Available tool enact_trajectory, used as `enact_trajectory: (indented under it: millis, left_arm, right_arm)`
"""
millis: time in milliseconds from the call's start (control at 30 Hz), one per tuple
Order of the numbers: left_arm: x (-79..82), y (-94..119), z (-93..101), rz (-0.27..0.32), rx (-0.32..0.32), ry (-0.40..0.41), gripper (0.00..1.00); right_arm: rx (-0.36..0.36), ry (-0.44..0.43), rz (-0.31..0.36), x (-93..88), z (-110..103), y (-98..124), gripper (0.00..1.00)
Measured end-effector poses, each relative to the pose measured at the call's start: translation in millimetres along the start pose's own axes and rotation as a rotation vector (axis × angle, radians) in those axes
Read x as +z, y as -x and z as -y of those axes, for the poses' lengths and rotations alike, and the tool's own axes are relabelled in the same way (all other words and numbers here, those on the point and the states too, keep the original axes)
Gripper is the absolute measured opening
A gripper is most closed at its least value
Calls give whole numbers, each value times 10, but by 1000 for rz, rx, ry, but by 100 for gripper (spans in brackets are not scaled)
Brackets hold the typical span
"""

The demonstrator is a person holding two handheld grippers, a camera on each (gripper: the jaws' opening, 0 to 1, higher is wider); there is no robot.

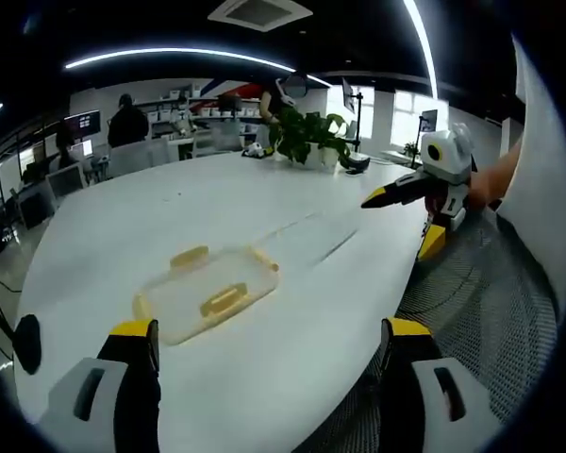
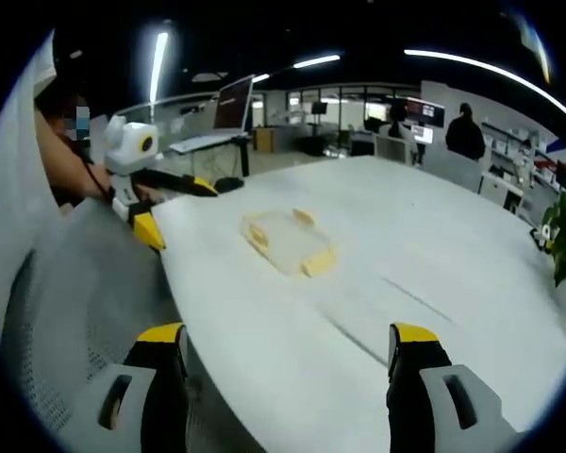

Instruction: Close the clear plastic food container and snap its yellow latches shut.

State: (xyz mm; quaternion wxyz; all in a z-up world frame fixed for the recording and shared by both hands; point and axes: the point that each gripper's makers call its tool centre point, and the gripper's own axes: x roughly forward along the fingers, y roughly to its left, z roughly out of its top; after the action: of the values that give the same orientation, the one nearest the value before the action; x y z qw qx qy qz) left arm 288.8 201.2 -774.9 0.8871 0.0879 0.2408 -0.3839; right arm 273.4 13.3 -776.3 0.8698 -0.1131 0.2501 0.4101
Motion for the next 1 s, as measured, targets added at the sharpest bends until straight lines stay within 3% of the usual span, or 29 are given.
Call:
enact_trajectory:
  millis: [1000]
  left_arm:
    - [28, -2, -3, -10, -15, -15, 97]
  right_arm:
    - [23, 42, -12, 106, 41, -52, 87]
